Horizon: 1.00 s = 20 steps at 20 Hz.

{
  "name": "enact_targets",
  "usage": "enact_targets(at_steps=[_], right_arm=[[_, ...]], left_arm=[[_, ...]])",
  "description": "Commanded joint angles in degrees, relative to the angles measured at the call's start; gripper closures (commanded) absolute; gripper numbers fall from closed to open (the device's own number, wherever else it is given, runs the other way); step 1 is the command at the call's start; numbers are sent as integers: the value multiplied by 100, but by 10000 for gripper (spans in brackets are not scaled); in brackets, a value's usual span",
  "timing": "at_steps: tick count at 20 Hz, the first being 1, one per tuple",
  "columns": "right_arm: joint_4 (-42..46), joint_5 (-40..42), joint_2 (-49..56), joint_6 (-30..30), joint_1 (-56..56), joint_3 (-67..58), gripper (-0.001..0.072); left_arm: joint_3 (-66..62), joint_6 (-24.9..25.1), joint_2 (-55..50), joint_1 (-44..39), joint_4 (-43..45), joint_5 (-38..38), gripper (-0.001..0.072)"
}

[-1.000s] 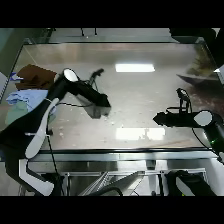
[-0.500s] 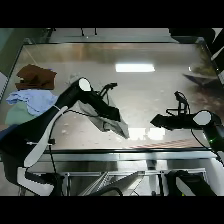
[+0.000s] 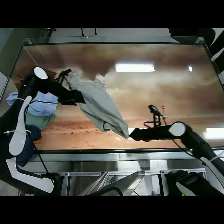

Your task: Fold the shirts.

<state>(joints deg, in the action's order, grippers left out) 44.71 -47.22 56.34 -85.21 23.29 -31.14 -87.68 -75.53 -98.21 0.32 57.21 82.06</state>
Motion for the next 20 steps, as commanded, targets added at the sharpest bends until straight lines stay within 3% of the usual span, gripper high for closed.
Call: enact_targets(at_steps=[1, 3, 8, 12, 18, 19, 20], right_arm=[[-417, 1893, 752, -4, 1165, 42, 277], [-634, 1963, 1513, -2, 1292, -264, 277], [-839, 1580, 2876, 306, 1368, -1585, 277], [-1226, 1563, 3294, 802, 1397, -2308, 276], [-1279, 1574, 3707, 879, 1394, -2527, 271], [-1318, 1565, 3707, 881, 1394, -2531, 271], [-1351, 1497, 3705, 898, 1397, -2555, 271]], left_arm=[[-55, 409, -564, 841, -776, -673, 39], [-431, 595, -1106, 1019, -1193, -839, 39], [-1836, 603, -2192, 1049, -1226, -807, 40], [-2669, 562, -2702, 925, -1231, -699, 39], [-2907, 503, -2839, 621, -1222, -975, 40], [-2907, 501, -2839, 619, -1226, -1038, 59], [-2907, 501, -2839, 614, -1226, -1069, 245]])
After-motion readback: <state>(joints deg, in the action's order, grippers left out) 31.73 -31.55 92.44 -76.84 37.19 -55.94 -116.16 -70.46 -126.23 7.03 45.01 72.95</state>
